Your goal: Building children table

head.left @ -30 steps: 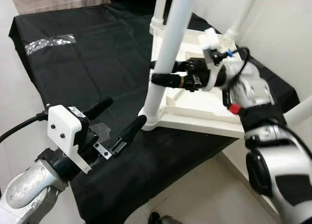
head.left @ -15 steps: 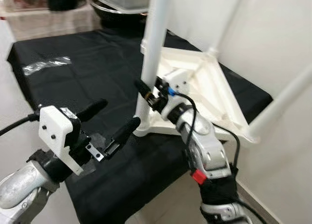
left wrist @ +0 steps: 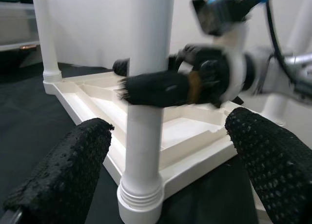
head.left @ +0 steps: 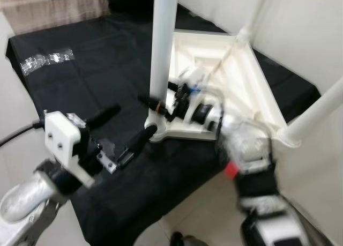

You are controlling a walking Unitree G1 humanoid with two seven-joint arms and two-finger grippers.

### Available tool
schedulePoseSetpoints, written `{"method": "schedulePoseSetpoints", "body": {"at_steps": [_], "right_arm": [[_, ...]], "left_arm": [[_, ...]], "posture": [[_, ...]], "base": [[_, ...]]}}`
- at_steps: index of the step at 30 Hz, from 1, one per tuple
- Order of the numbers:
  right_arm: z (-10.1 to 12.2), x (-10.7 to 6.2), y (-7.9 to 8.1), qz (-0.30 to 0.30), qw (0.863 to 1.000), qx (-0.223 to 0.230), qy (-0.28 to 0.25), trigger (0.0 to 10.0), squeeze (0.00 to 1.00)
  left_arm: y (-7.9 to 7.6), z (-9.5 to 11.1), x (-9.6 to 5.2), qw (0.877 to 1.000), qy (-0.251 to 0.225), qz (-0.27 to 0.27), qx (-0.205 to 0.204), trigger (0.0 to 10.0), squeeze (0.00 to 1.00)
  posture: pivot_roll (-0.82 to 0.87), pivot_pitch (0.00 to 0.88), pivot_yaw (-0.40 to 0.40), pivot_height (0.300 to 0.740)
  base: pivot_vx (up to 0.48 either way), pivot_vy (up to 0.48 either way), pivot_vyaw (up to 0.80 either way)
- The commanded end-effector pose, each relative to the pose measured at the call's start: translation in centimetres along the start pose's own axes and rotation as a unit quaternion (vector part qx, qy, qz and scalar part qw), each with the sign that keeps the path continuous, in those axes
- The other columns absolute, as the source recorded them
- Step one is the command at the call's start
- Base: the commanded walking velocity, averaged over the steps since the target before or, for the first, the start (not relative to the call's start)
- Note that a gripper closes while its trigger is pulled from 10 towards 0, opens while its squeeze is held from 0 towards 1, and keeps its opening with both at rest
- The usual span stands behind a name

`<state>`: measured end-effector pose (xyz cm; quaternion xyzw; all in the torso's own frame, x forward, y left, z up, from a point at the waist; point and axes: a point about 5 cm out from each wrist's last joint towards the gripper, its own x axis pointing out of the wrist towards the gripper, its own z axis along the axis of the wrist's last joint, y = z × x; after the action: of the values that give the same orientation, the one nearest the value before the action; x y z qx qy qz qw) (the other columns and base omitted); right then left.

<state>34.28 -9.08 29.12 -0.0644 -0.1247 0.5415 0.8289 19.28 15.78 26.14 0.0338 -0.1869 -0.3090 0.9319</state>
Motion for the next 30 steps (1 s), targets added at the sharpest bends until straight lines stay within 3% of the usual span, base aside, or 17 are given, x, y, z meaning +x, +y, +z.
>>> {"method": "schedulePoseSetpoints", "body": {"at_steps": [1,9,10,11,22,23,30], "right_arm": [[-0.2,-0.8,-0.3,0.051,0.999,0.004,-0.001,10.0,1.00],[0.5,-0.4,-0.8,0.112,0.994,-0.021,0.004,10.0,1.00],[0.7,0.0,-0.9,0.127,0.992,-0.013,-0.001,10.0,0.67],[0.9,0.5,-1.0,0.148,0.989,-0.004,-0.005,10.0,0.00],[2.1,2.0,-1.8,0.212,0.977,-0.001,-0.024,10.0,0.00],[2.2,1.9,-1.9,0.223,0.974,0.008,-0.027,0.0,0.00],[2.2,1.4,-2.1,0.262,0.965,0.018,-0.023,0.0,0.00]], "left_arm": [[-0.2,-0.1,0.0,1.000,0.005,0.000,-0.002,10.0,0.00],[-0.1,-0.1,-0.3,1.000,0.009,0.004,0.000,10.0,0.00],[-0.1,-0.1,-0.3,1.000,0.009,0.003,0.000,10.0,0.00],[-0.1,-0.1,-0.3,1.000,0.009,0.002,0.000,10.0,0.00],[-0.1,0.0,-0.3,1.000,0.012,0.002,0.006,10.0,0.00],[0.0,0.0,-0.2,1.000,0.011,0.003,0.006,10.0,0.00],[0.1,0.1,-0.2,1.000,0.009,0.004,0.009,10.0,0.00]], "posture": [[0.11,0.268,-0.149,0.740],[0.12,0.268,-0.150,0.740],[0.13,0.268,-0.150,0.740],[0.13,0.265,-0.150,0.740],[0.14,0.254,-0.154,0.740],[0.15,0.251,-0.156,0.740],[0.15,0.252,-0.157,0.740]], "base": [[0.000,0.000,0.00],[0.000,0.000,0.00],[0.000,0.000,0.00],[0.000,0.000,0.00],[0.000,0.000,0.00],[0.000,0.000,0.00],[0.000,0.000,0.00]]}}
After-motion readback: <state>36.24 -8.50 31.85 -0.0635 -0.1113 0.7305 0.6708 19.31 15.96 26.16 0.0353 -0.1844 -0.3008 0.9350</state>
